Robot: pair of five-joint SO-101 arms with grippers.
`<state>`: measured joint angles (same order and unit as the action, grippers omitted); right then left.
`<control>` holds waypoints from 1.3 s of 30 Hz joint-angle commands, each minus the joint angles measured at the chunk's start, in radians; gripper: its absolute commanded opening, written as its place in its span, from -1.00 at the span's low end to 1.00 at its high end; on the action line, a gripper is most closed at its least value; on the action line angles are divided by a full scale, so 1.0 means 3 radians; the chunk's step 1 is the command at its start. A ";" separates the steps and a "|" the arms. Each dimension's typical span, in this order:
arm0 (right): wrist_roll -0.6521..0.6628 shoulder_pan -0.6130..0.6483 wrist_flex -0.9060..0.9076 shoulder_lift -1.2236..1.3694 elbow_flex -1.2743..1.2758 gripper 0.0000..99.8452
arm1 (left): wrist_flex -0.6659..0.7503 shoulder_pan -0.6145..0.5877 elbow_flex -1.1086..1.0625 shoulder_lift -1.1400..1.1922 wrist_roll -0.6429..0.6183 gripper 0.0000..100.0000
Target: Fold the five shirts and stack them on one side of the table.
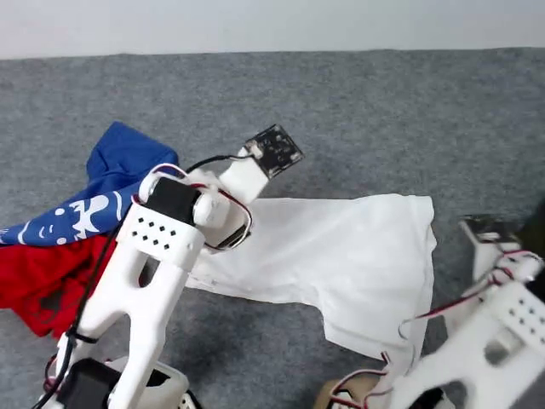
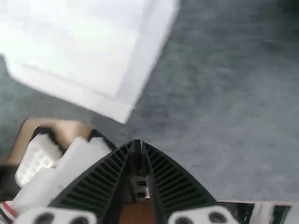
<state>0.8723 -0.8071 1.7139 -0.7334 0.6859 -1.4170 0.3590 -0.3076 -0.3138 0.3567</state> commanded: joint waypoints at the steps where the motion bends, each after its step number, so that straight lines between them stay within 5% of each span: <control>1: 0.0266 -0.0381 0.0043 -0.0340 -0.0225 -0.98 | 0.0184 0.0317 0.0274 -0.0102 -0.0353 -0.76; 8: 0.0696 -0.1215 0.0003 -0.0391 -0.0230 -0.98 | 0.0450 0.1187 0.0340 0.0205 -0.0496 -0.76; 17: 0.0777 -0.1992 -0.0448 -0.0391 -0.0210 -0.98 | 0.0409 0.1560 0.1240 0.1442 -0.0486 -0.76; 28: 0.0767 -0.2135 -0.0463 -0.0391 -0.0210 -0.98 | -0.0240 0.1995 0.2176 0.2342 0.0036 -0.75; 39: 0.0762 -0.2151 -0.0453 -0.0391 -0.0164 -0.98 | -0.0240 0.2153 0.2263 0.2619 0.0281 -0.60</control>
<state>1.0948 -1.4423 1.5850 -0.8270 0.6674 -1.4922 1.0004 0.3214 0.4641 0.4012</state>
